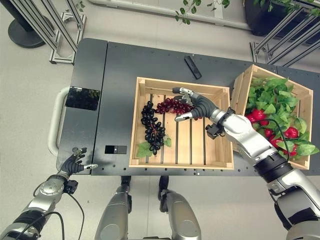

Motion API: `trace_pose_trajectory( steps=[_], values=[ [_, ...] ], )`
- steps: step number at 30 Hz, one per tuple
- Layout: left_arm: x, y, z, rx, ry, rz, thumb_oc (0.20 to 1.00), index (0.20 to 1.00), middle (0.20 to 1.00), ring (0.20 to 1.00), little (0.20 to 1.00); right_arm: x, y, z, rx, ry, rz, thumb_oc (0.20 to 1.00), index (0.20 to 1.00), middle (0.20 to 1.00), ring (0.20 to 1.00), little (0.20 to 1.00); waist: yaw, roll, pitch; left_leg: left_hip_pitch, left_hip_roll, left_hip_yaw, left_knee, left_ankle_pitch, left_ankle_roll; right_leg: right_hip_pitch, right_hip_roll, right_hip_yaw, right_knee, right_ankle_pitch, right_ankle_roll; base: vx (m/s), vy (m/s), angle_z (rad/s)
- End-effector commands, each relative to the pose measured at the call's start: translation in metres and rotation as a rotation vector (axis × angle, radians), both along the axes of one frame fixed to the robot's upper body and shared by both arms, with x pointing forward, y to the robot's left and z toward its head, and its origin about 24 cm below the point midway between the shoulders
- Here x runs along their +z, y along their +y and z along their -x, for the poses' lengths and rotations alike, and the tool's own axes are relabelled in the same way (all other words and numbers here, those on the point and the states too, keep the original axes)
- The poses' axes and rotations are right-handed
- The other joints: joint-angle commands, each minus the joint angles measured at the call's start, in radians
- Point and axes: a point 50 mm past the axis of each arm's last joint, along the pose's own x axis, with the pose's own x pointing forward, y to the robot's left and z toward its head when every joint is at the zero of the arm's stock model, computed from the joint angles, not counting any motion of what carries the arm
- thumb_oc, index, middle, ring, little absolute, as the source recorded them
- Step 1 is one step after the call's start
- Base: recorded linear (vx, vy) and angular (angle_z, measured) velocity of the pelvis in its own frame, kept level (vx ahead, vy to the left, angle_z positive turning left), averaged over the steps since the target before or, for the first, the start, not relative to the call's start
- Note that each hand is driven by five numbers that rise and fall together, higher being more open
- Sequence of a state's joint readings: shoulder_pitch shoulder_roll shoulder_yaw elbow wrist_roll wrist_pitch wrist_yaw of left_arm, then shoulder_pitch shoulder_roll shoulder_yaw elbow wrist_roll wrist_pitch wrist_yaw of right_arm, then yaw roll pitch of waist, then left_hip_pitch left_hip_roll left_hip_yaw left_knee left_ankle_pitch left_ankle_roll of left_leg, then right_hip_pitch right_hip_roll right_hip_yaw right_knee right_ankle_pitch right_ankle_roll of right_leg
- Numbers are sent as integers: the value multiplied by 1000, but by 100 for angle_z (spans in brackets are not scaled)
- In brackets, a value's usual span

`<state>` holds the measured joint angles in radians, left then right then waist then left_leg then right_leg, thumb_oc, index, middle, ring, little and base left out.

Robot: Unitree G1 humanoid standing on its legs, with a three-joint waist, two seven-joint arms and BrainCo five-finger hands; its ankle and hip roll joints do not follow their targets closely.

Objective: Pick up the fruits from the basket on one side to the basket on the other side

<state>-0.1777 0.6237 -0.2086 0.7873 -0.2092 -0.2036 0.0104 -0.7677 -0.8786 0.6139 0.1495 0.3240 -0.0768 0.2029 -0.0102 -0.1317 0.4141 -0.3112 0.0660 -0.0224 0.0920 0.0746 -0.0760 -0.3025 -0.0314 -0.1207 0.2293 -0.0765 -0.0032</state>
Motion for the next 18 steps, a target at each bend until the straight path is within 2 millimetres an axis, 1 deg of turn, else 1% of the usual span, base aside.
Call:
trace_pose_trajectory(
  steps=[1,2,3,4,5,6,7,8,9,10,14,15,18],
  values=[
    [9,3,-3,33,-90,13,1000,1000,1000,1000,1000,36,1,-4,-16,-316,302,1000,1000,1000,1000,1000,16,-12,-28,-23,15,-8,98,-76,1,-29,-109,22,40,31,145,-6,-12,-10],
    [9,3,-3,33,-90,13,1000,1000,1000,1000,1000,36,1,-4,-16,-316,302,1000,1000,1000,1000,1000,16,-12,-28,-23,15,-8,98,-76,1,-29,-109,22,40,31,145,-11,-13,-5],
    [12,3,-4,33,-105,18,1000,1000,1000,1000,1000,50,10,-4,39,-481,656,1000,1000,1000,1000,1000,24,-13,-18,-33,15,-12,104,-78,-1,-38,-107,22,43,29,144,0,0,0],
    [11,3,-4,33,-105,18,1000,1000,1000,1000,1000,50,10,-4,40,-481,657,1000,1000,1000,1000,1000,23,-13,-19,-34,15,-13,104,-77,-1,-39,-107,22,43,30,144,0,0,0],
    [13,2,-6,32,-112,14,1000,1000,1000,1000,1000,51,6,-8,26,-572,880,1000,1000,1000,1000,1000,32,-18,-4,-40,14,-15,112,-83,-3,-41,-107,21,47,23,144,0,0,0],
    [13,1,-6,34,-114,17,1000,1000,1000,1000,1000,51,7,-9,28,-575,882,1000,1000,1000,1000,1000,29,-16,-5,-43,13,-16,110,-78,-3,-44,-107,21,44,29,144,-32,-29,1],
    [16,3,-8,48,-128,26,1000,1000,1000,1000,1000,58,16,-9,53,-651,985,1000,1000,1000,1000,1000,33,-20,6,-54,11,-19,113,-76,-4,-51,-106,18,43,30,144,-43,-24,5],
    [18,3,-10,63,-143,35,1000,1000,1000,1000,1000,61,20,-10,59,-691,1030,1000,1000,1000,1000,1000,33,-20,15,-61,11,-21,116,-76,-4,-57,-104,19,43,31,143,-67,-44,5],
    [23,2,-15,70,-170,51,1000,1000,1000,1000,1000,60,22,-16,57,-738,1129,1000,1000,1000,1000,1000,40,-21,34,-76,12,-24,122,-74,-5,-67,-102,17,43,32,143,-50,-24,2],
    [23,2,-15,71,-171,52,1000,1000,1000,1000,1000,60,22,-16,57,-741,1130,1000,1000,1000,1000,1000,39,-21,34,-77,12,-24,123,-74,-5,-68,-102,17,44,32,143,-50,-26,4],
    [34,2,-23,104,-232,92,1000,1000,1000,1000,1000,63,27,-23,35,-807,1220,1000,1000,1000,1000,1000,46,-26,77,-112,14,-29,135,-67,-8,-98,-99,16,47,38,141,-49,-23,0],
    [34,2,-24,105,-233,93,1000,1000,1000,1000,1000,63,28,-24,36,-809,1220,1000,1000,1000,1000,1000,46,-25,77,-114,14,-29,136,-67,-8,-100,-99,17,48,38,141,-44,-17,-3],
    [43,1,-29,123,-281,122,1000,1000,1000,1000,1000,65,31,-29,6,-850,1242,1000,1000,1000,1000,1000,48,-26,106,-155,15,-30,153,-63,-10,-135,-96,16,58,42,138,-61,-19,4]
  ],
)
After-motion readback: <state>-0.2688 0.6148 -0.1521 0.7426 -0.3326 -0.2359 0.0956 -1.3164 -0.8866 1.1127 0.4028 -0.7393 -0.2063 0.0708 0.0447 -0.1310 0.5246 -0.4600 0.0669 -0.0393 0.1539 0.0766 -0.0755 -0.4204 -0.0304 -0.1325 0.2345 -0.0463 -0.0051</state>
